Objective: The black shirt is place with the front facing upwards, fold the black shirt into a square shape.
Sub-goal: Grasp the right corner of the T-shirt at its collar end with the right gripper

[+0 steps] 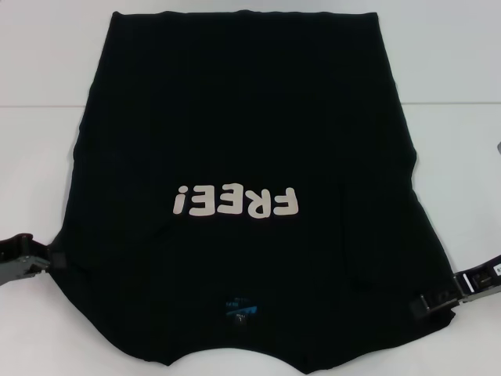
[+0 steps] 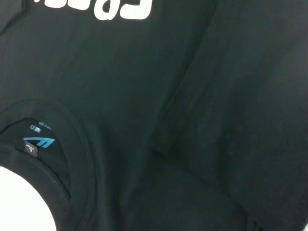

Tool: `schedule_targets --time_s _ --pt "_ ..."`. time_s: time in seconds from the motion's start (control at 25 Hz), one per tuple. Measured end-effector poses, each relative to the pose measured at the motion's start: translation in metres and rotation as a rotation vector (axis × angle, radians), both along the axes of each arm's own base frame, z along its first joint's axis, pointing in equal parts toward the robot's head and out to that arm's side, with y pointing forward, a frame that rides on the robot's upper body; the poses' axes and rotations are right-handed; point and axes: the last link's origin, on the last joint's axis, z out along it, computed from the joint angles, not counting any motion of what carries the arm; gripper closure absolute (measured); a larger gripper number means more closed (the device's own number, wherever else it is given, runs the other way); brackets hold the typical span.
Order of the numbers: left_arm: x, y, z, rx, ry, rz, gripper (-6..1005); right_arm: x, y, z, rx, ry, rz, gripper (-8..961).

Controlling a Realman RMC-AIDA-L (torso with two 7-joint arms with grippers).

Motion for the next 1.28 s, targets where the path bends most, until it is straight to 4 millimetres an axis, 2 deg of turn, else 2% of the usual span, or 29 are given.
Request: schedule_targets --time_s 0.92,1.12,1.28 --pt "0.0003 0.0001 0.0002 0.003 -0.004 0.0 972 -0.0045 -0.0007 -0.0038 -0.024 0.015 0.023 353" --pt "0.0004 -0.0001 0.0002 0.002 -0.005 0.0 972 -0.005 0.0008 -0.002 -0.023 0.009 0.027 566" --pt "0.0002 0.0 0.0003 0.003 -0.004 0.0 972 -0.0048 0.001 -0.0014 -0.024 0.007 0.027 665"
